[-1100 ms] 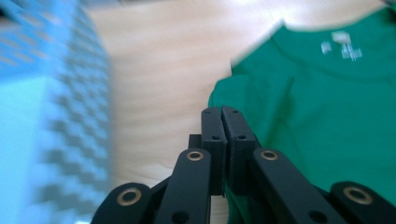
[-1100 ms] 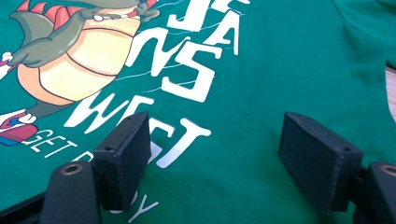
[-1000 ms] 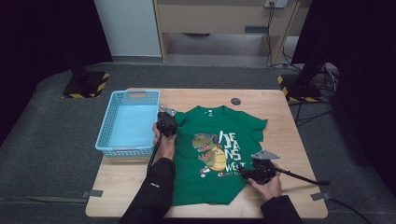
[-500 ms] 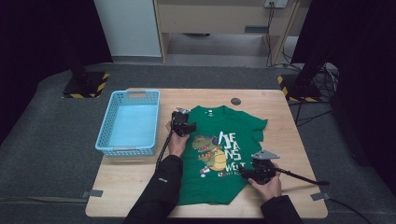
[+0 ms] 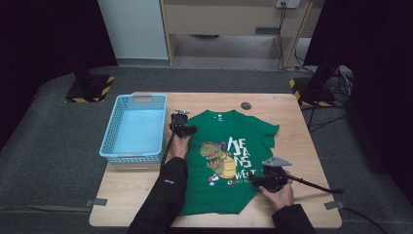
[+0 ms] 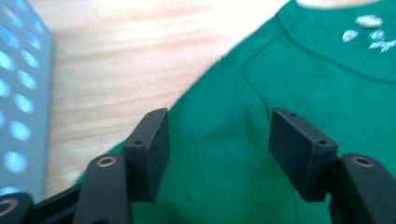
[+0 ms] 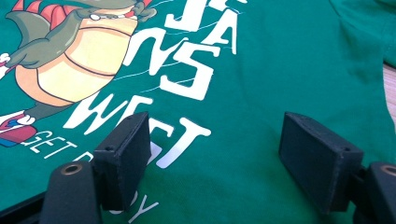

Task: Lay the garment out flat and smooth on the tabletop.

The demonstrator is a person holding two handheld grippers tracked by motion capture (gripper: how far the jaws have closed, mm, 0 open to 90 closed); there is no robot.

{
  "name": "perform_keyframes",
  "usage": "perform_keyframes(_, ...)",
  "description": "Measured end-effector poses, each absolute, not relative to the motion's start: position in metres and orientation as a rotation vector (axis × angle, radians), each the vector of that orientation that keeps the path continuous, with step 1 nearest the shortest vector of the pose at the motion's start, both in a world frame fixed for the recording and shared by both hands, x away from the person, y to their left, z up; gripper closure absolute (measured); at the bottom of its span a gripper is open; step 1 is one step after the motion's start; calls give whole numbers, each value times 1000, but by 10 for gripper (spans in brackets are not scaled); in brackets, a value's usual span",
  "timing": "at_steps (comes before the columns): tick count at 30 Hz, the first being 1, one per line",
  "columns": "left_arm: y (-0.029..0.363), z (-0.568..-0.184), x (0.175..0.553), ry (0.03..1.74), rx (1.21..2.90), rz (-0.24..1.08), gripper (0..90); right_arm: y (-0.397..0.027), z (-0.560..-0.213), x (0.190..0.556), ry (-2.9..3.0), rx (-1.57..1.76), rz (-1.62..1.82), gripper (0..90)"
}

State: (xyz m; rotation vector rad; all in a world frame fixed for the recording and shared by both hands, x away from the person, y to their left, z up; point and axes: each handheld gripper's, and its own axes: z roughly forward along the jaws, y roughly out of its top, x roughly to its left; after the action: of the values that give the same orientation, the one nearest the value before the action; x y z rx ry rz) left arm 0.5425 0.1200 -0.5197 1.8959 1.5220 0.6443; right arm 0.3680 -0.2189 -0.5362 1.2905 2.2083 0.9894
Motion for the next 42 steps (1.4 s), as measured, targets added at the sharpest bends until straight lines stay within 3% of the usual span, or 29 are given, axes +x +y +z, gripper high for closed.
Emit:
perform_keyframes(10,72,-531,502,1335,2032,596,338,-218,-537,368,2200,1295,993,246)
perform_keyframes(19,81,-534,519,1340,1990,608,313,-219,-534,369,2222,1297,993,230)
perform_keyframes(27,86,-531,534,1387,1991,609,313,-239,-510,368,2147,1314,1083,226)
perform_keyframes(42,38,-517,442,1140,2062,412,259,-277,-526,376,2115,1411,979,237)
